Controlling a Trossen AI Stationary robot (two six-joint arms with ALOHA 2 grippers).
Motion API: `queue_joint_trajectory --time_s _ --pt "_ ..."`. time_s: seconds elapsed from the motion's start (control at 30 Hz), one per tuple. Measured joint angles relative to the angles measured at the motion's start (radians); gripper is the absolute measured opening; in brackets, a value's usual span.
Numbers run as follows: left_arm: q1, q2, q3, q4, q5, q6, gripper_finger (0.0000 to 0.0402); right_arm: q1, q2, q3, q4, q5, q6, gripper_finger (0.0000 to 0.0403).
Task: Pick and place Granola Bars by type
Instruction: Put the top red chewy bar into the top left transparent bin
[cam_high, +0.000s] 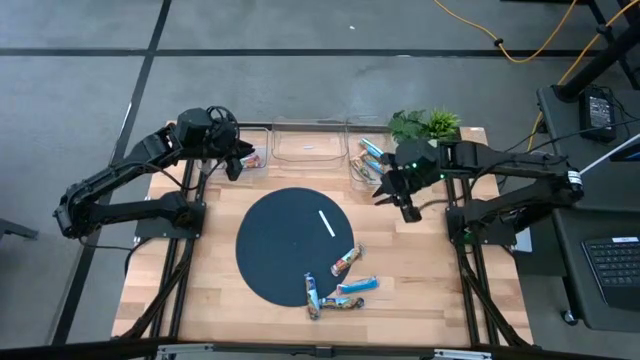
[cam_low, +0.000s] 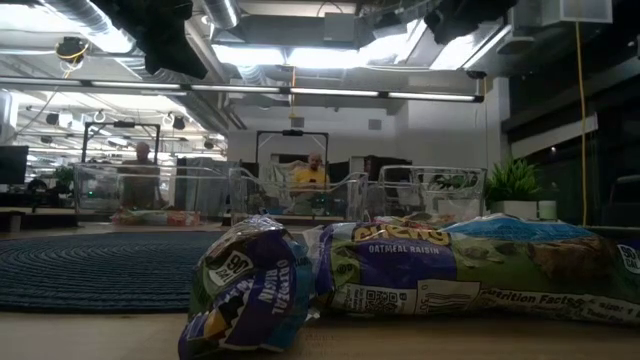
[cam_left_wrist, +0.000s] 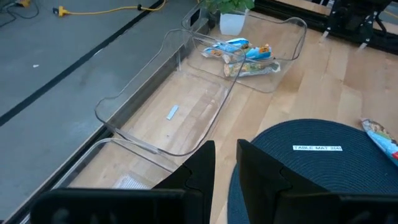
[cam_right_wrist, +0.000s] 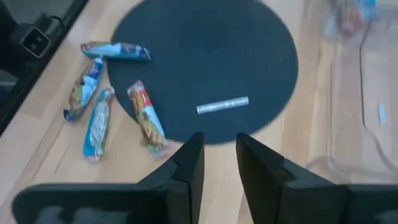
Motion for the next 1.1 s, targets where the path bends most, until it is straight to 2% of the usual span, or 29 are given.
queue_joint_trajectory --time_s 0.27,0.57,0.67,0.8,0.93,1.1 --pt "0.0 0.0 0.0 0.0 0.008 -0.026 0.0061 0.113 0.028 0.0 0.079 0.042 -0.014 0.0097" --pt "0.0 0.0 0.0 -0.005 0.013 -0.026 0.0061 0.186 0.133 0.0 0.143 0.044 0.003 0.0107" --pt "0.0 0.0 0.0 -0.01 0.03 -0.018 0.0061 0.199 0.166 0.0 0.13 0.044 0.007 0.0135" --pt "0.0 0.0 0.0 -0.015 0.066 0.008 0.0061 0.215 0.213 0.0 0.129 0.048 0.002 0.0193" --pt "0.0 0.0 0.0 -0.035 0.065 0.008 0.0061 0.239 0.272 0.0 0.133 0.126 0.002 0.0252" --pt "0.0 0.0 0.0 -0.092 0.065 0.042 0.0061 0.274 0.358 0.0 0.133 0.192 0.027 0.0284"
